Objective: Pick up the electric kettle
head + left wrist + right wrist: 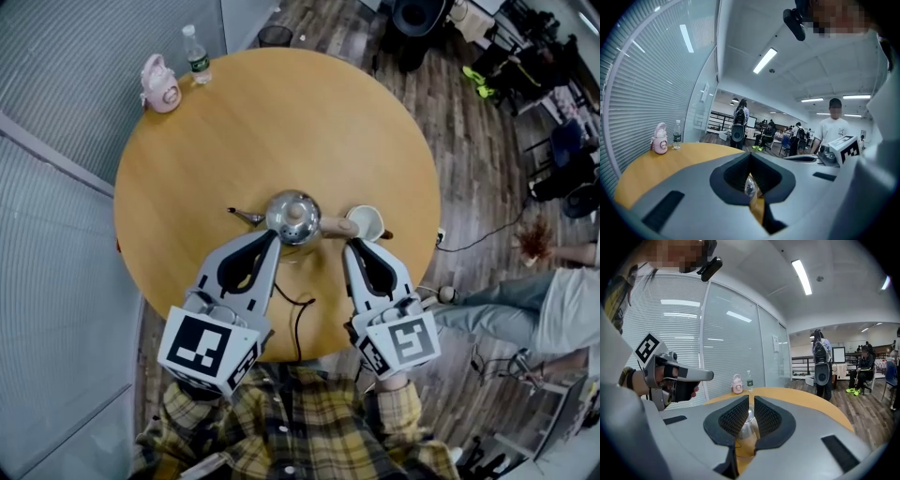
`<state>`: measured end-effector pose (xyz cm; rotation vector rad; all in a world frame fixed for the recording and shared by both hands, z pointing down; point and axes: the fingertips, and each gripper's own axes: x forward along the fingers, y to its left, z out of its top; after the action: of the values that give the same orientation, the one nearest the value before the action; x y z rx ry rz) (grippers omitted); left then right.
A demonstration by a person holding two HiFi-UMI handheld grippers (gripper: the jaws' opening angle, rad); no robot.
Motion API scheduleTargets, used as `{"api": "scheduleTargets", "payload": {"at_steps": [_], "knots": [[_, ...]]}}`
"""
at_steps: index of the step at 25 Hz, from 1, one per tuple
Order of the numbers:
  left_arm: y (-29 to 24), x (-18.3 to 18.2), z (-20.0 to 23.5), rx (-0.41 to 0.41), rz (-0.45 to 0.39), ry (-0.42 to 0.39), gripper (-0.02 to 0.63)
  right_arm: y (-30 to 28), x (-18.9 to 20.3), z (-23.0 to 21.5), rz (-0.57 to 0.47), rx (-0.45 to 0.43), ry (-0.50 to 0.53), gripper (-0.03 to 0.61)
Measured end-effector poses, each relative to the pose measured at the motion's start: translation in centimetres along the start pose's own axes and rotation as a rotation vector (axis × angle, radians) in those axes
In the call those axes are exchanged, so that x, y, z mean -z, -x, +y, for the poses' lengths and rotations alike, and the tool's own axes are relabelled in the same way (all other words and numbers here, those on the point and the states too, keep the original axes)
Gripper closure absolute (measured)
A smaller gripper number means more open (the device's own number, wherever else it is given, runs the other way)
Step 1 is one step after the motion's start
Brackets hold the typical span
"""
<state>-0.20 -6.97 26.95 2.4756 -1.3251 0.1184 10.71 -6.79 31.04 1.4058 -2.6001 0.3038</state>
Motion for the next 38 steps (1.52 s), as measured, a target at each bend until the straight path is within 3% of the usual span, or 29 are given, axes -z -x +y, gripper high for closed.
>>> {"api": "scheduleTargets", "payload": {"at_steps": [11, 14, 24, 32, 38], "knots": [[-1.5, 3.7, 1.8, -0.004, 0.053, 0.04, 0.611, -1.7, 4.9, -2.3, 0.041, 0.034, -0.049, 0.536], [-2.1, 4.4, 2.2, 0.0, 0.059, 0.051, 0.611, -2.6, 5.9, -2.6, 0.056, 0.038, -0.04, 0.465], [-1.9, 6.4, 3.8, -0.024, 0.09, 0.054, 0.611, -3.4, 8.8, -5.0, 0.069, 0.133, 0.004, 0.344], [-1.9, 8.6, 4.4, -0.028, 0.117, 0.069, 0.611, -3.9, 10.1, -5.9, 0.053, 0.139, 0.05, 0.316], [-2.2, 9.4, 4.6, -0.03, 0.116, 0.08, 0.611, -5.1, 11.7, -6.7, 0.057, 0.146, 0.028, 0.316]]}}
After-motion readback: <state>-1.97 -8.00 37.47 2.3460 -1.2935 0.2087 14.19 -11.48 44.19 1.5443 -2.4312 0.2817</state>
